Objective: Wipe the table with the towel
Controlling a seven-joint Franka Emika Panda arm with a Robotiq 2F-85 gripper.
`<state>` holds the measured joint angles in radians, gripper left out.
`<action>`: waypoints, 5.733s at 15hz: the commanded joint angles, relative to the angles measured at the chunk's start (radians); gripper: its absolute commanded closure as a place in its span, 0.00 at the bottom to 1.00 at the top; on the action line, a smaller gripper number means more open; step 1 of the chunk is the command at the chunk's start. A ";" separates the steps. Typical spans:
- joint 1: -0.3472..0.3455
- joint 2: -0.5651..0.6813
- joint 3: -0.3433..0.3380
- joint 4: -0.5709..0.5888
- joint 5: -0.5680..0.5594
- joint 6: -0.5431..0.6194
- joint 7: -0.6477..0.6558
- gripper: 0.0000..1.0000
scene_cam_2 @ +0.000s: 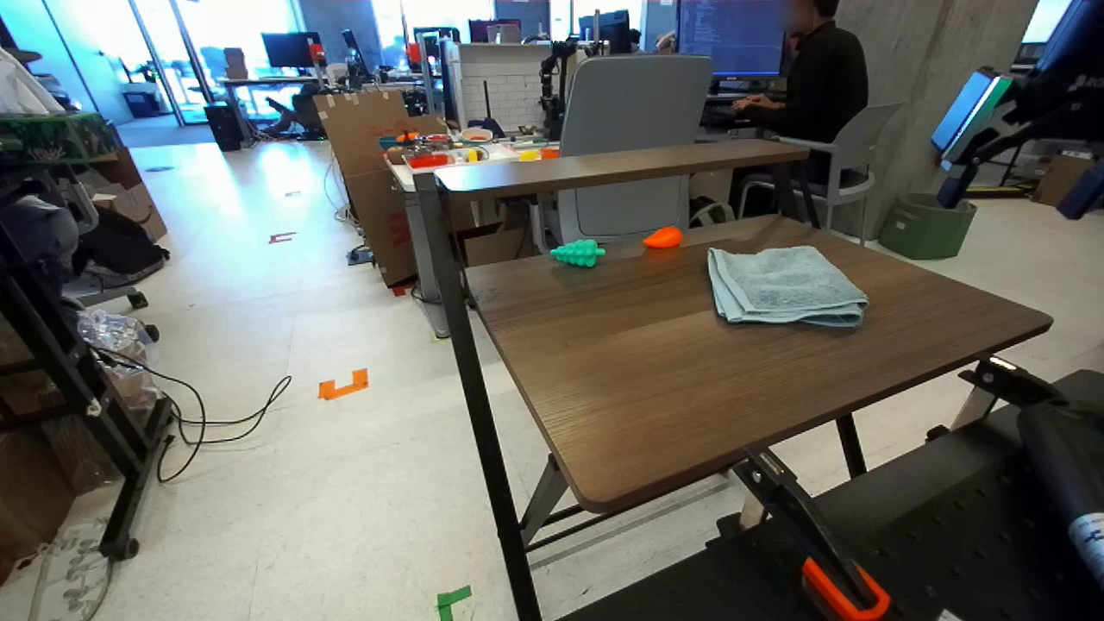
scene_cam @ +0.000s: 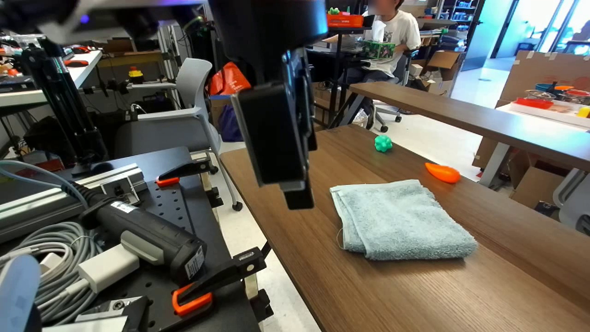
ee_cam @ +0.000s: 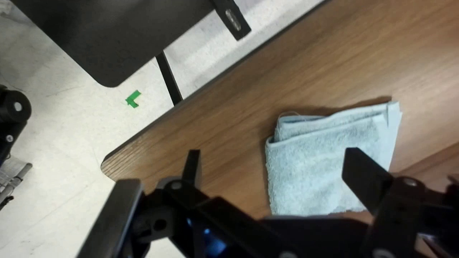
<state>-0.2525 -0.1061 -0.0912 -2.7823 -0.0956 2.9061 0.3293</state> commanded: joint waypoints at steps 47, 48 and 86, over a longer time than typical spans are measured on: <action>0.234 0.905 -0.111 1.052 0.262 -0.518 0.260 0.00; 0.233 0.929 -0.116 1.082 0.264 -0.538 0.280 0.00; 0.007 1.100 -0.138 1.405 0.190 -0.746 0.320 0.00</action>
<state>-0.2505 1.1149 -0.2190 -1.1799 0.1426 2.1035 0.7959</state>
